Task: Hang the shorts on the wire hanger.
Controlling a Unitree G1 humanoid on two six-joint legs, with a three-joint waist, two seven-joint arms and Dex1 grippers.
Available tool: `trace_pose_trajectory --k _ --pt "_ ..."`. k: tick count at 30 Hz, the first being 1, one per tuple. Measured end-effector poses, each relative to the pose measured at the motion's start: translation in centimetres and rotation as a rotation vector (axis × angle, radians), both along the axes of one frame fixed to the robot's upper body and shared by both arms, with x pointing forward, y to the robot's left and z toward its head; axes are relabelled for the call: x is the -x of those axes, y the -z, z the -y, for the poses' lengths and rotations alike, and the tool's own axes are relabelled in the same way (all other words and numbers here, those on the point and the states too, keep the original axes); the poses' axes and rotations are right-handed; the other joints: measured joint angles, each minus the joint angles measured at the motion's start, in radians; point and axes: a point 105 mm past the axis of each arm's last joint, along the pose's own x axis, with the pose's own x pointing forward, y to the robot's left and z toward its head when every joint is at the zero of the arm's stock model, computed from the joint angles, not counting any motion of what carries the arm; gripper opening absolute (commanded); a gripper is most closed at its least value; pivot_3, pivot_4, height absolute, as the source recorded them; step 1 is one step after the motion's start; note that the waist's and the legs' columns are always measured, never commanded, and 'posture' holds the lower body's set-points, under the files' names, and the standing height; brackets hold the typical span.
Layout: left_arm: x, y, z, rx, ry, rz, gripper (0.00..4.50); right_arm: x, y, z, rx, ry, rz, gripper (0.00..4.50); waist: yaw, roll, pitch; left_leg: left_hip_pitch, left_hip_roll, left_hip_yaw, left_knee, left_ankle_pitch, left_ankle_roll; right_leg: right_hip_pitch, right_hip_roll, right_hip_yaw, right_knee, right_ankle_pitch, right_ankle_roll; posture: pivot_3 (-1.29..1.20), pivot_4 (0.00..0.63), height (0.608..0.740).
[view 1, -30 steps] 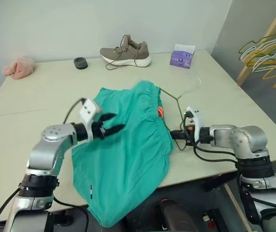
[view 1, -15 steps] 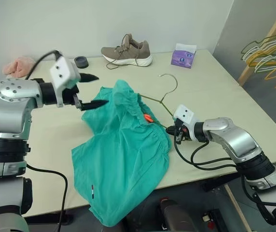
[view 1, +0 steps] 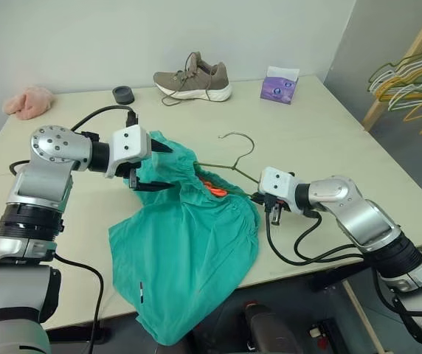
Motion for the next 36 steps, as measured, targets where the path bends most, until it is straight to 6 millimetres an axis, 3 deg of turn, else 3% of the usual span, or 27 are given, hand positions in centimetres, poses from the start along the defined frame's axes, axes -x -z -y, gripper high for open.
trace_pose_trajectory --k 6,7,9,21,24,27,31,34,36 --pt "0.2 1.6 0.9 0.006 0.032 -0.038 4.47 0.4 -0.5 -0.7 0.002 -0.049 0.037 0.0 0.0 0.0 0.0 -0.001 0.0 0.0 0.004 0.0 0.0 0.0 0.0 0.001 0.001 0.002 0.002 -0.21 0.078 0.74" --pt "0.2 1.8 1.1 0.012 0.037 -0.043 4.29 0.5 -0.7 -0.9 -0.001 -0.06 0.046 0.0 0.0 0.0 0.0 -0.001 0.0 0.0 0.004 0.0 0.0 0.0 0.0 0.001 0.0 0.003 0.002 -0.21 0.078 0.74" --pt "0.2 2.0 1.4 0.02 0.044 -0.049 3.9 0.4 -0.7 -0.9 0.007 -0.059 0.054 0.0 0.0 0.0 0.0 -0.001 0.0 0.0 0.004 0.0 0.0 0.0 0.0 0.001 0.001 0.003 0.002 -0.21 0.075 0.74" --pt "0.9 3.1 1.4 0.011 0.069 -0.11 0.19 0.4 -1.2 -0.8 0.037 -0.089 0.11 0.0 -0.001 0.0 0.0 -0.001 0.0 -0.001 0.004 0.0 0.0 0.0 0.0 0.001 0.001 0.003 0.002 -0.21 0.068 0.74" --pt "1.2 3.2 1.7 0.004 0.09 -0.111 0.07 0.5 -1.3 -0.6 0.044 -0.106 0.111 0.0 -0.001 0.0 -0.001 -0.001 0.0 -0.001 0.004 0.0 0.0 0.0 0.0 0.0 0.001 0.003 0.002 -0.21 0.067 0.74" --pt "1.3 3.4 1.7 -0.002 0.091 -0.118 0.06 0.8 -1.5 -0.4 0.06 -0.141 0.115 0.74 -0.001 0.0 -0.001 -0.001 0.0 -0.001 0.004 0.0 0.0 0.0 0.0 0.0 0.002 0.003 0.002 -0.21 0.066 0.74" --pt "1.3 3.5 1.7 -0.002 0.088 -0.117 0.04 1.3 -1.4 0.0 0.079 -0.171 0.119 2.11 -0.001 0.0 -0.001 -0.001 -0.001 -0.001 0.005 0.0 0.001 0.0 0.0 0.0 0.003 0.003 0.002 -0.21 0.067 0.74" --pt "1.2 3.7 1.6 0.0 0.066 -0.116 0.04 1.5 -1.4 2.4 0.131 -0.143 0.117 3.17 0.001 0.0 -0.001 -0.001 -0.001 -0.002 0.005 0.0 0.001 0.0 0.0 0.0 0.003 0.003 0.002 -0.22 0.075 0.74" --pt "0.8 4.3 0.6 -0.015 -0.006 -0.142 0.0 1.8 -1.2 5.2 0.179 -0.089 0.097 3.85 0.003 0.0 -0.001 -0.001 -0.001 -0.002 0.005 0.0 0.001 0.001 0.0 0.0 0.002 0.003 0.002 -0.22 0.079 0.74"
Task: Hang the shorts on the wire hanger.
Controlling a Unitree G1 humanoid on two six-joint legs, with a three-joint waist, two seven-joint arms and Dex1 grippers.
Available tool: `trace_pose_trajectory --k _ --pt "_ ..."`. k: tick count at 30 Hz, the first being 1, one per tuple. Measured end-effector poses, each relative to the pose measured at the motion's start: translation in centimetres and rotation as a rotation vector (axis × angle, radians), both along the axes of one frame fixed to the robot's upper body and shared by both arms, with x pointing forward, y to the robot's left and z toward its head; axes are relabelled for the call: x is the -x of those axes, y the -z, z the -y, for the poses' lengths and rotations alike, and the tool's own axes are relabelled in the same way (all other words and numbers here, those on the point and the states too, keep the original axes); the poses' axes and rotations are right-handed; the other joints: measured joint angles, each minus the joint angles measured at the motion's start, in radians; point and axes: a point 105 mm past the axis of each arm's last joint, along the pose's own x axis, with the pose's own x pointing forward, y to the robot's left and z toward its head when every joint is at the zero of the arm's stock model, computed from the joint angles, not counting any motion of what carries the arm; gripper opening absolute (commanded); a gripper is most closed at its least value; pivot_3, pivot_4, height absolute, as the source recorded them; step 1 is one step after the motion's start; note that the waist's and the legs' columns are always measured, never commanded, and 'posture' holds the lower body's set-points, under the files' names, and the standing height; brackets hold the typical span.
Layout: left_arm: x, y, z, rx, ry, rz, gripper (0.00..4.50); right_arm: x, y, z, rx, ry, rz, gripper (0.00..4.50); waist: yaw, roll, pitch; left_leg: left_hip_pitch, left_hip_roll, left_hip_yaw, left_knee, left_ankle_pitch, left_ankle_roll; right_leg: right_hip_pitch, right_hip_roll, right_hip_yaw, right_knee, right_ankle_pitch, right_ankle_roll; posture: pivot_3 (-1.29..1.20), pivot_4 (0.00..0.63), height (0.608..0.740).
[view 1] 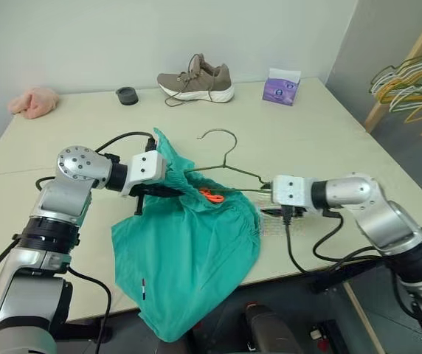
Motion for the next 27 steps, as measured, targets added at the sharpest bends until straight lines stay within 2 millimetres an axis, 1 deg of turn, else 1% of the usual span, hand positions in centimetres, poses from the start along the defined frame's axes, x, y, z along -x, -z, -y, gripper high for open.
trace_pose_trajectory --k 2,4,5,6,8,10,12,15,17,19,24,27 --pt "-0.1 0.8 -1.1 -0.008 -0.065 -0.034 0.0 0.3 0.3 3.5 0.03 0.103 -0.042 4.48 -0.001 0.0 0.0 0.0 0.0 0.0 0.0 0.0 0.0 0.0 0.0 0.0 0.0 0.0 0.0 -0.22 0.084 0.74" --pt "-0.2 0.9 -1.2 -0.003 -0.081 -0.04 0.0 1.0 0.6 5.1 -0.004 0.165 -0.09 4.48 -0.001 0.0 0.0 0.0 0.001 0.0 0.0 0.0 0.0 0.0 0.0 0.0 0.0 0.0 0.0 -0.23 0.088 0.74" --pt "-0.2 1.0 -1.2 -0.001 -0.086 -0.043 0.0 1.6 0.8 5.5 -0.048 0.193 -0.128 4.48 -0.001 0.0 0.0 0.001 0.001 -0.001 0.0 0.0 0.0 0.001 0.001 0.0 0.0 0.0 0.0 -0.23 0.089 0.74" --pt "-0.3 1.0 -1.3 -0.001 -0.09 -0.045 0.0 2.1 1.0 5.3 -0.11 0.213 -0.157 4.48 -0.002 -0.001 0.0 0.002 0.001 -0.001 0.0 0.0 0.0 0.001 0.001 -0.001 0.001 0.0 0.0 -0.23 0.089 0.74" --pt "-0.3 1.0 -1.1 0.005 -0.089 -0.044 0.0 2.6 1.1 4.1 -0.23 0.232 -0.195 4.48 -0.009 0.0 0.0 0.004 0.001 0.0 0.0 0.0 0.0 0.001 0.002 0.002 0.004 0.0 0.0 -0.24 0.093 0.74" --pt "-0.4 1.0 -0.8 0.018 -0.089 -0.044 0.0 3.2 1.1 2.3 -0.406 0.275 -0.245 4.48 -0.012 -0.001 -0.001 0.005 0.002 -0.002 0.0 0.0 0.0 0.002 0.003 0.0 0.004 0.0 0.0 -0.23 0.094 0.74" --pt "-0.5 1.0 -0.6 0.033 -0.095 -0.048 0.0 4.0 1.9 -0.2 -0.571 0.331 -0.332 4.48 -0.011 -0.001 -0.001 0.004 0.002 -0.003 -0.001 0.0 0.0 0.002 0.003 -0.001 0.005 0.0 0.0 -0.23 0.096 0.74" --pt "-0.6 1.0 -0.2 0.051 -0.093 -0.053 0.0 4.2 3.3 -2.2 -0.693 0.435 -0.434 4.48 -0.007 -0.001 -0.001 0.004 0.001 -0.002 0.0 0.0 0.0 0.002 0.002 0.0 0.005 0.0 0.0 -0.23 0.096 0.74" --pt "-0.7 0.8 0.0 0.064 -0.094 -0.056 0.0 4.5 4.1 -3.7 -0.73 0.473 -0.493 4.48 -0.004 -0.001 -0.001 0.003 0.001 -0.002 0.0 0.0 0.0 0.001 0.001 0.0 0.005 0.0 0.0 -0.23 0.097 0.74" --pt "-0.7 0.5 0.1 0.074 -0.095 -0.053 0.0 4.7 4.6 -4.6 -0.723 0.483 -0.512 4.48 -0.002 -0.001 -0.001 0.003 0.0 -0.002 0.0 0.0 0.0 0.002 0.001 0.0 0.004 0.0 0.0 -0.23 0.096 0.74" --pt "-0.8 0.4 0.1 0.083 -0.098 -0.053 0.0 4.3 6.0 -5.9 -0.724 0.541 -0.532 4.48 -0.002 -0.002 -0.002 0.003 0.0 -0.002 0.0 0.0 0.0 0.002 0.001 0.0 0.004 0.0 0.0 -0.22 0.096 0.74" --pt "-0.8 0.2 0.2 0.092 -0.1 -0.049 0.0 3.8 6.2 -6.5 -0.751 0.573 -0.538 3.95 -0.002 -0.002 -0.002 0.003 0.0 -0.002 0.0 0.0 0.0 0.002 0.001 0.0 0.004 0.0 0.0 -0.21 0.094 0.74"
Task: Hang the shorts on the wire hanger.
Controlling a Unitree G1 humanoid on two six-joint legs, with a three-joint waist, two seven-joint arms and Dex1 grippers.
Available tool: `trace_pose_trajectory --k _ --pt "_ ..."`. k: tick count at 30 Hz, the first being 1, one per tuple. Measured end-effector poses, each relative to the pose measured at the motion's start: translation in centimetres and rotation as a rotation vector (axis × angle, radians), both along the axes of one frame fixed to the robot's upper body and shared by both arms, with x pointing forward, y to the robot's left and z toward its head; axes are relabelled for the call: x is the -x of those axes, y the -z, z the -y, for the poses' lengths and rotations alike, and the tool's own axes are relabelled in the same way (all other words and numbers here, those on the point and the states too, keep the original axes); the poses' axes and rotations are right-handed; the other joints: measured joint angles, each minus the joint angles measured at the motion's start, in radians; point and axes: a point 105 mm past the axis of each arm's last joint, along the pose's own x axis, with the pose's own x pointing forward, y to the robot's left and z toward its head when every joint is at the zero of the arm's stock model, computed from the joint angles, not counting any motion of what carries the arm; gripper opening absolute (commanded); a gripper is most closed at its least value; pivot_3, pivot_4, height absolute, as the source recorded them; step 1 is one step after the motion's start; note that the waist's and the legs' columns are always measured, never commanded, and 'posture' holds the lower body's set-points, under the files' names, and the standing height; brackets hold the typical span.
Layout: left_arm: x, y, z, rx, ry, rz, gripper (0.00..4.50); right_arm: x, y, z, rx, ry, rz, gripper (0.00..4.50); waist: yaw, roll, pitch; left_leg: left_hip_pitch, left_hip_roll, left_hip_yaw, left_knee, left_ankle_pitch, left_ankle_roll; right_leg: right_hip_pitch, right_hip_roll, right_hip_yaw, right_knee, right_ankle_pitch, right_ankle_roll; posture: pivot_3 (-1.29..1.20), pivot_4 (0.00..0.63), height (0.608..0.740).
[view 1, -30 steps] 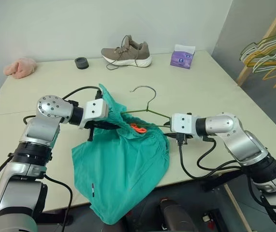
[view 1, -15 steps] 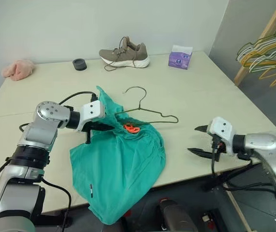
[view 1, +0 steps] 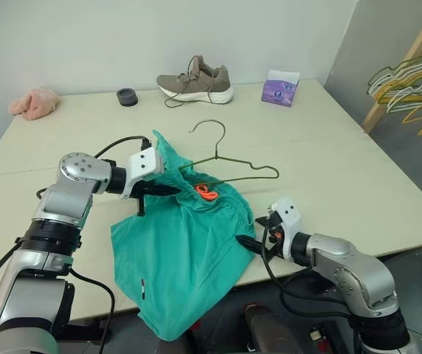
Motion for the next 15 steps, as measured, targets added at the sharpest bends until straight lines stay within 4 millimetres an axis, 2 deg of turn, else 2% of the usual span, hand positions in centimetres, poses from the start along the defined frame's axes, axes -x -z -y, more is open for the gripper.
trace_pose_trajectory --k 4,7,11,15 --pt "0.0 -0.4 0.2 0.014 -0.003 0.017 0.0 -0.7 0.6 -0.3 0.015 0.049 -0.006 2.58 0.0 0.0 0.0 0.0 0.0 0.0 0.0 0.0 0.0 0.0 0.0 0.0 0.0 0.0 0.0 -0.21 0.093 0.74" --pt "0.1 -0.8 0.2 0.036 -0.005 0.019 0.0 -1.6 0.8 0.2 0.041 0.101 0.018 1.48 0.0 0.0 0.0 0.0 0.0 0.0 0.0 0.0 0.0 0.0 0.0 0.0 0.0 0.0 0.0 -0.21 0.093 0.74" --pt "0.5 -0.9 0.3 0.065 -0.005 0.015 0.0 -3.2 0.2 1.4 0.06 0.162 0.084 0.12 0.0 0.0 0.0 0.0 0.0 0.0 0.0 0.0 0.0 0.0 0.0 0.0 0.0 0.0 0.0 -0.2 0.096 0.74" --pt "1.2 -0.5 0.2 0.072 0.003 -0.01 0.0 -5.0 -1.4 4.3 0.101 0.211 0.162 0.06 0.0 0.0 0.0 0.0 0.0 0.0 0.0 0.0 0.0 0.0 0.0 0.0 -0.001 0.0 0.0 -0.2 0.096 0.74"
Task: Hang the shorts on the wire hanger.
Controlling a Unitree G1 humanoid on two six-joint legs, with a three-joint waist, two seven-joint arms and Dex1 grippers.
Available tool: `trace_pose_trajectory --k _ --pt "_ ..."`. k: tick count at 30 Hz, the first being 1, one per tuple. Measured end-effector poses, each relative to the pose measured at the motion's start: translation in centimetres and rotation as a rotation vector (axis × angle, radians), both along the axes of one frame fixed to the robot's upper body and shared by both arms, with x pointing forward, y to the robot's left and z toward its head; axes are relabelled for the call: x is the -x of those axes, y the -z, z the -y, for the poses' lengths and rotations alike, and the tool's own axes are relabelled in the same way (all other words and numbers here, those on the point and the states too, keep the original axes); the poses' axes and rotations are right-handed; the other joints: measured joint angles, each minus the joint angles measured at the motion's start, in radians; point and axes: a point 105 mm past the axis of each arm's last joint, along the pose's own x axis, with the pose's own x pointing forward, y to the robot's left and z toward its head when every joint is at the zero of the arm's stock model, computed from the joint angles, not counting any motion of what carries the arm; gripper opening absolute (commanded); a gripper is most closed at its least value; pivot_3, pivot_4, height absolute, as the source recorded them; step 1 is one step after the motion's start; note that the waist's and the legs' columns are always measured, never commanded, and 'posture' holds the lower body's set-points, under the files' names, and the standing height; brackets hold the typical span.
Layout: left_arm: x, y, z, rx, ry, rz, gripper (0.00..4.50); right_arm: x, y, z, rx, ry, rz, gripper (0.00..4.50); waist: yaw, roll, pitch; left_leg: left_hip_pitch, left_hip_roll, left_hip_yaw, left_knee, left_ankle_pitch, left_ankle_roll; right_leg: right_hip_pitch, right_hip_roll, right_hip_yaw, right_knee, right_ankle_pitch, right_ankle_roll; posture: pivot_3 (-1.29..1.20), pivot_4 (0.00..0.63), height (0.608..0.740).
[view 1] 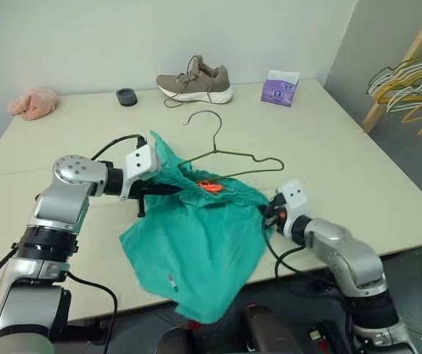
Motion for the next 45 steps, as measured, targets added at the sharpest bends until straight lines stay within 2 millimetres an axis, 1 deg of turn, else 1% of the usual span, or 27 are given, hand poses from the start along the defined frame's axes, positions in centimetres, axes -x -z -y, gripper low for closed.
trace_pose_trajectory --k 2,5,9,13,21,25,30,32,38,45 --pt "0.5 0.1 0.0 0.003 0.013 -0.02 0.0 -0.4 -1.0 1.1 0.014 -0.015 0.032 0.06 0.001 0.0 0.0 0.0 0.0 0.0 0.0 0.0 0.0 0.0 0.0 -0.001 0.0 0.0 0.0 -0.2 0.096 0.74" --pt "1.2 -0.2 -0.4 -0.017 0.034 -0.041 0.0 -0.3 -2.0 2.0 0.034 -0.077 0.046 0.06 0.0 0.0 0.0 0.0 0.0 -0.001 -0.001 0.0 0.0 0.0 0.001 -0.001 0.0 0.0 0.0 -0.2 0.095 0.74" --pt "1.7 -0.6 -0.5 -0.03 0.058 -0.044 0.0 0.0 -2.7 2.5 0.047 -0.138 0.054 0.06 0.001 0.0 0.0 0.0 0.0 -0.001 -0.001 0.0 0.0 0.0 0.001 -0.001 -0.001 0.0 0.0 -0.2 0.094 0.74" --pt "2.0 -0.5 -0.6 -0.039 0.066 -0.069 0.0 0.1 -2.8 2.4 0.037 -0.149 0.05 0.06 0.001 0.0 0.0 0.0 0.0 -0.001 -0.001 0.0 0.0 0.0 0.001 -0.001 0.0 0.0 0.0 -0.2 0.095 0.74" --pt "2.1 -0.6 -1.0 -0.061 0.068 -0.062 0.0 0.4 -2.9 2.2 0.022 -0.159 0.044 0.06 0.001 0.0 0.0 0.0 0.0 -0.001 -0.001 0.0 0.0 0.0 0.001 -0.001 -0.001 0.0 0.0 -0.2 0.091 0.74" --pt "2.1 -0.6 -0.9 -0.037 0.063 -0.081 0.0 0.4 -2.5 2.4 -0.021 -0.143 -0.007 0.06 0.001 0.0 0.0 0.0 0.0 -0.001 -0.001 0.0 0.0 0.0 0.001 -0.001 -0.001 0.0 0.0 -0.2 0.088 0.74" --pt "2.7 -0.2 -1.0 -0.047 0.085 -0.104 0.0 0.7 -2.2 2.4 -0.082 -0.135 -0.075 0.06 0.0 0.0 0.0 0.0 0.001 -0.001 -0.001 0.0 0.0 0.0 0.001 0.0 -0.001 0.0 0.0 -0.2 0.085 0.74" --pt "2.8 -0.2 -1.1 -0.057 0.085 -0.101 0.0 0.8 -2.2 2.3 -0.092 -0.141 -0.084 0.06 0.001 0.0 0.0 0.0 0.001 -0.001 -0.001 0.0 0.0 0.0 0.001 -0.001 -0.001 0.0 0.0 -0.2 0.084 0.74" --pt "2.7 -0.3 -1.3 -0.068 0.083 -0.082 0.0 0.8 -2.3 2.3 -0.088 -0.142 -0.086 0.06 0.001 0.0 0.0 0.0 0.0 -0.001 -0.001 0.0 0.0 0.0 0.001 0.0 -0.001 0.0 0.0 -0.2 0.082 0.74" --pt "2.2 0.0 -1.7 -0.112 0.078 -0.042 0.0 1.3 -2.9 2.3 -0.042 -0.175 -0.047 0.06 0.001 0.0 0.0 0.0 0.0 -0.001 -0.001 0.0 0.0 0.0 0.001 0.0 -0.001 0.0 0.0 -0.2 0.082 0.74"
